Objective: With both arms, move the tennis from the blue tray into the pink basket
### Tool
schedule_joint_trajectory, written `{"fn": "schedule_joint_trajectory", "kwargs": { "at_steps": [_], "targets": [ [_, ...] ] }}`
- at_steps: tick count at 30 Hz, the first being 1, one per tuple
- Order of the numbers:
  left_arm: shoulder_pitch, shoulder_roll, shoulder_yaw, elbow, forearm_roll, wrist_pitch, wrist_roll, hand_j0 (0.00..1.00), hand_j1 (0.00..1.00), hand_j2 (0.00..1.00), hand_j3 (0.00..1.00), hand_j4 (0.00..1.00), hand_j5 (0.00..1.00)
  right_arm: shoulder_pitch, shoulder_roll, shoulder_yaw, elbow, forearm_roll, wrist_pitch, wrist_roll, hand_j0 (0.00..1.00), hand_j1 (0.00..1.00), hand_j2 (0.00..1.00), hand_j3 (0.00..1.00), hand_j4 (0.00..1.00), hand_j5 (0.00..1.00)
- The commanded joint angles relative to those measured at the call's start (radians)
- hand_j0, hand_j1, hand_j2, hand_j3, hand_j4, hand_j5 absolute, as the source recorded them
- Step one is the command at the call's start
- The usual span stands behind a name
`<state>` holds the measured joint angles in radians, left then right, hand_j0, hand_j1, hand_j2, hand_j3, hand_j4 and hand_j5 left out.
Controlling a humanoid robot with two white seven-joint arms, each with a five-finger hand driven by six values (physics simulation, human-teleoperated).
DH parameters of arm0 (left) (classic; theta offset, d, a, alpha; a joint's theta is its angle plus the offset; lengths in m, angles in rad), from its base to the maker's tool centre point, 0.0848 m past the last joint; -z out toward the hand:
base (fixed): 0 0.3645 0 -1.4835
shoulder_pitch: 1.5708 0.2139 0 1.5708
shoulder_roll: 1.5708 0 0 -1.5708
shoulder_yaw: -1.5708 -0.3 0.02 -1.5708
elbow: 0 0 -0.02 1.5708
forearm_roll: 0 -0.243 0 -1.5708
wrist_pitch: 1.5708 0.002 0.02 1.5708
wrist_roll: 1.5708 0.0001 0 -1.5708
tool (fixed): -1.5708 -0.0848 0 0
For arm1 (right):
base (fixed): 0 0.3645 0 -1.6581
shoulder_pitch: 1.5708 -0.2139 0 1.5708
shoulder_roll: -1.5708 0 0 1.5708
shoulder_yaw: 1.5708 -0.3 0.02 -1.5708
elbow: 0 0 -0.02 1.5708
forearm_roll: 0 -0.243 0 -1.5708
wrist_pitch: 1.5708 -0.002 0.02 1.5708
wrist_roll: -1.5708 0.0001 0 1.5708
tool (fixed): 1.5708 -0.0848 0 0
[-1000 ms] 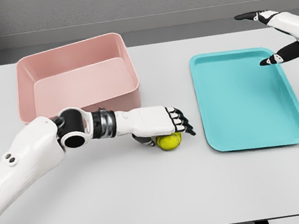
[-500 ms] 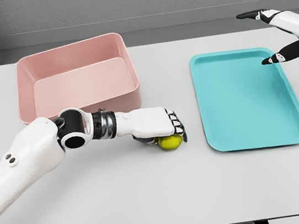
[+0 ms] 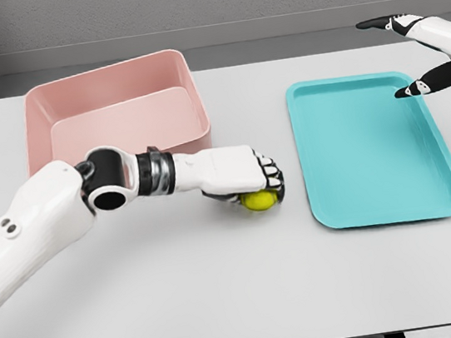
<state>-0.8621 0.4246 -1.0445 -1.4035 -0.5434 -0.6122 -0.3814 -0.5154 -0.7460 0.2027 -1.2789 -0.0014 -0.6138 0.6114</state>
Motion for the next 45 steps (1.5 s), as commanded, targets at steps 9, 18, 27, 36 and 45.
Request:
{"fn": "schedule_joint_trajectory", "kwargs": {
  "at_steps": [9,18,27,36,45],
  "targets": [
    [-0.114,0.163,0.041,-0.022,0.218,0.001,0.001,0.44,0.44,0.44,0.44,0.44,0.44,0.000,-0.001,0.000,0.000,-0.008,0.003,0.000,1.00,1.00,1.00,1.00,1.00,1.00],
    [-0.121,0.347,0.228,0.081,0.358,0.001,-0.002,0.44,0.44,0.44,0.44,0.44,0.44,0.000,-0.018,0.000,-0.002,-0.008,0.003,0.000,1.00,1.00,1.00,1.00,1.00,1.00],
    [-0.110,0.180,0.219,0.419,0.235,0.001,-0.011,0.57,0.57,0.57,0.57,0.57,0.57,0.003,-0.019,-0.002,-0.005,-0.009,0.003,0.000,1.00,1.00,1.00,1.00,1.00,1.00],
    [-0.114,0.209,0.224,0.420,0.272,0.001,-0.002,1.00,1.00,1.00,1.00,1.00,1.00,0.005,-0.018,0.000,-0.004,-0.008,0.003,0.000,1.00,1.00,1.00,1.00,1.00,1.00],
    [-0.025,0.326,0.218,-0.069,0.322,0.001,-0.002,1.00,1.00,1.00,1.00,1.00,1.00,0.014,-0.021,0.000,0.000,-0.008,0.003,0.000,1.00,1.00,1.00,1.00,1.00,1.00]
  ]
}}
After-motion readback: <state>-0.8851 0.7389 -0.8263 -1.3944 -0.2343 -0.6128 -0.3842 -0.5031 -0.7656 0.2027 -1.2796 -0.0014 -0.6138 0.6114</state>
